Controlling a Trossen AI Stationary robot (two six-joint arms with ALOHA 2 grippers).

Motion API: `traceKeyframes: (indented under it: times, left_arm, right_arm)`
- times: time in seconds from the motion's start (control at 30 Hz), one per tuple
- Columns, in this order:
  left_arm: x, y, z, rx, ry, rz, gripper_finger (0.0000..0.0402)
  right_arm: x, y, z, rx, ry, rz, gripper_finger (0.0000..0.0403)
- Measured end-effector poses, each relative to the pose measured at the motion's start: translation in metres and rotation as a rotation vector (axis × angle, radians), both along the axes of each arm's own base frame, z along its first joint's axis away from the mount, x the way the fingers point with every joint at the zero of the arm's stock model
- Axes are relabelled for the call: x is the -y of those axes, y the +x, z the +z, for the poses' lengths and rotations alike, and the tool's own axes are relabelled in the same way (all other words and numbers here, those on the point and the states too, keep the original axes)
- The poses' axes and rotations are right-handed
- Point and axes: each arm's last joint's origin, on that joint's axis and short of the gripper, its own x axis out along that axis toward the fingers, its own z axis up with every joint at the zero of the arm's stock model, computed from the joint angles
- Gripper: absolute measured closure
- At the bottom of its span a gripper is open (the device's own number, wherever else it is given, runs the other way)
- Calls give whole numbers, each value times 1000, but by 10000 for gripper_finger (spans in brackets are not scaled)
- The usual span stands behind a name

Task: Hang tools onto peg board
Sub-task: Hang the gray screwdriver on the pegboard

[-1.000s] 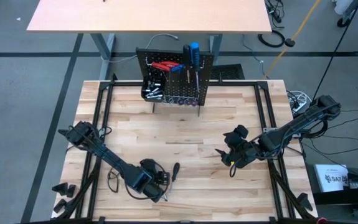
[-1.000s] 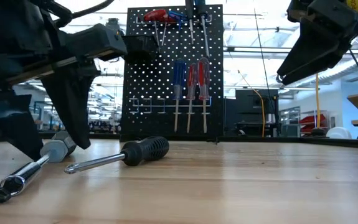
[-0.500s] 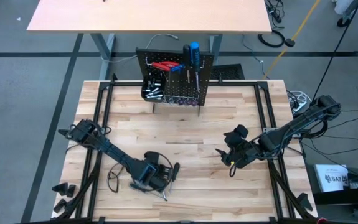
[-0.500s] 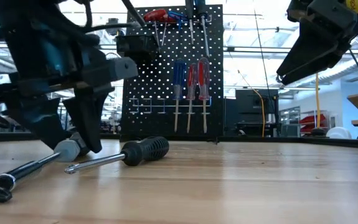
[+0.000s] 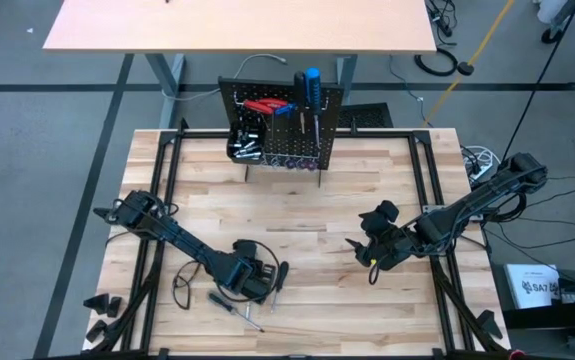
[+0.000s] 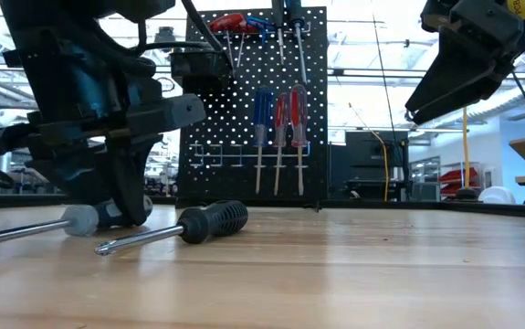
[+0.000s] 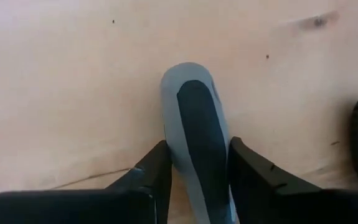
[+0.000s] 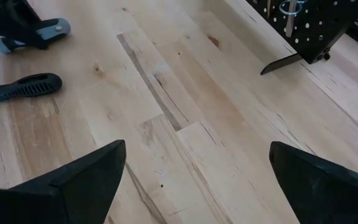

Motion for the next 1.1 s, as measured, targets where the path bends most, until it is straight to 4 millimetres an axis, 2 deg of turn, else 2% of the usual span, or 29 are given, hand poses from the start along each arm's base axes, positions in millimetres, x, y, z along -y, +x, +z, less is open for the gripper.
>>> traceKeyframes:
  times: [0.2, 0.37, 0.6, 0.77, 0.93, 1.1]
  left_arm:
    - [-3, 4, 2, 68, 120, 2, 278]
    - [-3, 15, 18, 177, 276, -28, 277]
    - [-7, 30, 62, 301, 534, -116, 277]
    - [-8, 35, 96, 367, 811, -135, 276]
    - [-5, 42, 111, 321, 1139, -131, 276]
    - [-17, 50, 113, 126, 1229, -214, 276]
  right_arm:
    - [0, 0, 0, -1, 0, 0, 14]
    - [0, 0, 0, -3, -3, 3, 14]
    - [0, 0, 0, -10, -18, 14, 14]
    - [1, 0, 0, -16, -63, 24, 14]
    - [2, -2, 0, -46, -121, 40, 14]
    - [4, -6, -2, -89, -150, 40, 14]
